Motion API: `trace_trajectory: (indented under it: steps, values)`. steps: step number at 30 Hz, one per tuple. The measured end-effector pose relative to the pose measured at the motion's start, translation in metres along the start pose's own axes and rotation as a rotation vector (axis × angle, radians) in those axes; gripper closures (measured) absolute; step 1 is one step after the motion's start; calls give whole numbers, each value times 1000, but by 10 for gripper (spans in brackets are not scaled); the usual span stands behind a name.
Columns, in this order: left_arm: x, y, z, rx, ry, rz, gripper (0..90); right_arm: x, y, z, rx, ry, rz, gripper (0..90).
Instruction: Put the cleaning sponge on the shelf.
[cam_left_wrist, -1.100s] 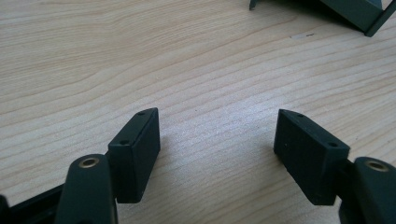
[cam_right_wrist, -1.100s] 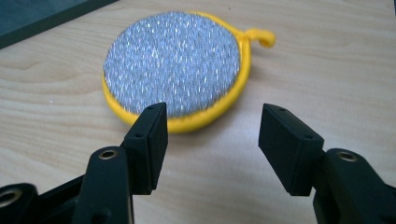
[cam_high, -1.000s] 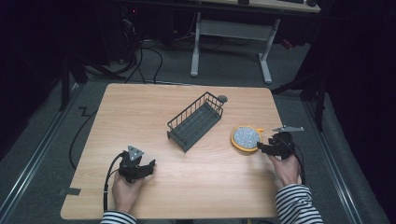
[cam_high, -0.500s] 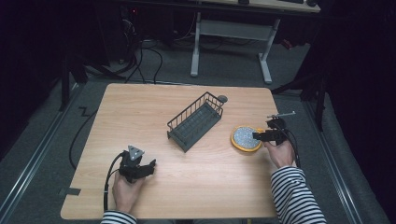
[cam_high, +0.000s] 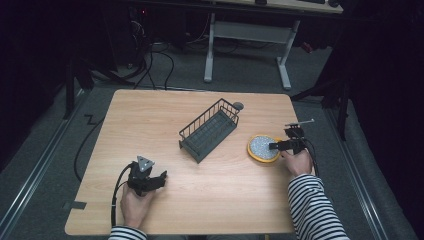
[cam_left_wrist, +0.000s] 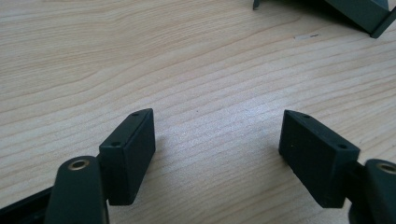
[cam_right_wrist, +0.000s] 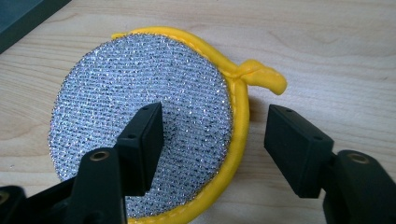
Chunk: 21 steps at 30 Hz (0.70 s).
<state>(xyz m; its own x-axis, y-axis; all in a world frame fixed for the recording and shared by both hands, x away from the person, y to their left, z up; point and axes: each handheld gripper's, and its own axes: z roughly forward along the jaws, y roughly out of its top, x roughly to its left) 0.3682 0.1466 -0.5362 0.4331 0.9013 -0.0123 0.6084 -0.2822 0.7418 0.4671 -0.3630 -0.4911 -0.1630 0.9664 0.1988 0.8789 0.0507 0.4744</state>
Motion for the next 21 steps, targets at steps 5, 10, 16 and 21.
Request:
trace_trajectory:
  steps: [5, 10, 16, 21]
  values:
    - [0, 0, 0, 0, 0, 1, 272, 1, -1, 2, 10, 29, -9, 512]
    - [0, 0, 0, 0, -1, 1, 272, 3, -1, 1, 9, 19, -38, 639]
    - [0, 0, 0, 0, -1, 1, 272, 12, -2, -1, -8, -34, -114, 792]
    - [0, 0, 0, 0, -1, 1, 272, 13, -2, -2, -16, -31, -127, 819]
